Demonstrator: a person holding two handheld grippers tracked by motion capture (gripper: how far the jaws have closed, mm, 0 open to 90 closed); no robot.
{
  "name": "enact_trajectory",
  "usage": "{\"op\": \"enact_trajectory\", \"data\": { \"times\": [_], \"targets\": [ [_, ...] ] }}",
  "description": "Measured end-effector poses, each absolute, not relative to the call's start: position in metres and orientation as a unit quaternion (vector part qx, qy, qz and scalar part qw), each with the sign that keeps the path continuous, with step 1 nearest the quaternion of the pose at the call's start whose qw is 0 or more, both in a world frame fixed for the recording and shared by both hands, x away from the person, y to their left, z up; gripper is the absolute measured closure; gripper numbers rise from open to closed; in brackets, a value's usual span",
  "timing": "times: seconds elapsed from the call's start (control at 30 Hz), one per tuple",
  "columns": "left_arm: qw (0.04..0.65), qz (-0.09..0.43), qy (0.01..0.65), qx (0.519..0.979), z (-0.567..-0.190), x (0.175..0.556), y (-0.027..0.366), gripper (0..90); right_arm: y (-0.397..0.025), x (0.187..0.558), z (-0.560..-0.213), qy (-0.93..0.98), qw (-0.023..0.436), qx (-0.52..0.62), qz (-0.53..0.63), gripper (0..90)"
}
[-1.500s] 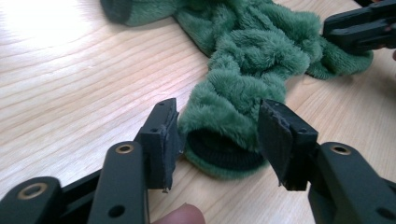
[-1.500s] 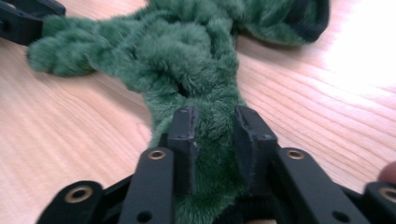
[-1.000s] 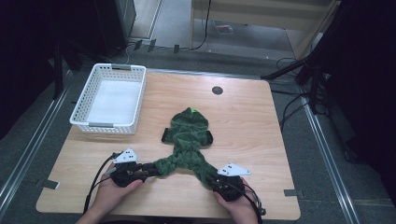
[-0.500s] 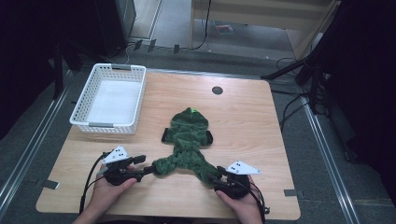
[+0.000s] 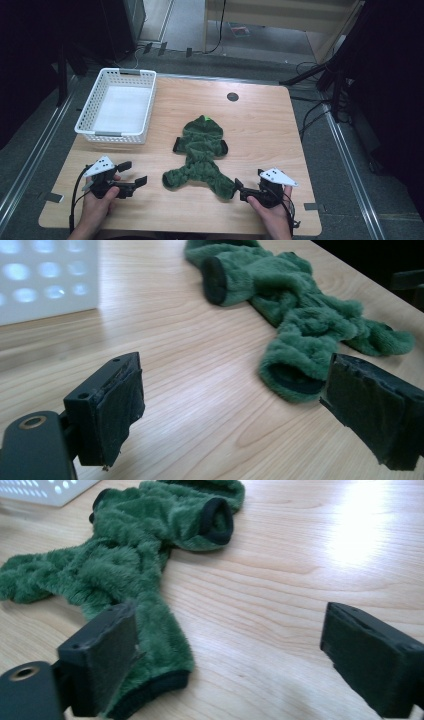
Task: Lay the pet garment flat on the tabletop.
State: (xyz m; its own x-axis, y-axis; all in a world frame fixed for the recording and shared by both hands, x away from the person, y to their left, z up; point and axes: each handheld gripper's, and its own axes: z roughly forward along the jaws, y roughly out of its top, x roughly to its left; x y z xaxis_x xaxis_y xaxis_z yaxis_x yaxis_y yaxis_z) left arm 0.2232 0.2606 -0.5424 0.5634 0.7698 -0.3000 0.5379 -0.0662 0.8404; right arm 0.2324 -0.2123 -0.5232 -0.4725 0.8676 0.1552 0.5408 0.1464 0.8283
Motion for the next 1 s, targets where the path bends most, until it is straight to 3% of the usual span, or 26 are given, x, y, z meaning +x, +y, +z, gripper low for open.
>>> {"op": "enact_trajectory", "data": {
  "times": [0.2,0.3,1.0],
  "targets": [
    [0.516,0.12,0.473,0.704,-0.542,0.22,0.283,8.9,-0.228,0.236,-0.523,0.723,0.192,0.492,0.444,0.0],
    [0.518,0.12,0.476,0.701,-0.541,0.218,0.293,1.2,-0.235,0.238,-0.525,0.72,0.203,0.502,0.434,0.0],
    [0.48,0.195,0.549,0.656,-0.543,0.211,0.375,1.0,-0.302,0.241,-0.537,0.688,0.231,0.563,0.395,0.0]
  ]
}}
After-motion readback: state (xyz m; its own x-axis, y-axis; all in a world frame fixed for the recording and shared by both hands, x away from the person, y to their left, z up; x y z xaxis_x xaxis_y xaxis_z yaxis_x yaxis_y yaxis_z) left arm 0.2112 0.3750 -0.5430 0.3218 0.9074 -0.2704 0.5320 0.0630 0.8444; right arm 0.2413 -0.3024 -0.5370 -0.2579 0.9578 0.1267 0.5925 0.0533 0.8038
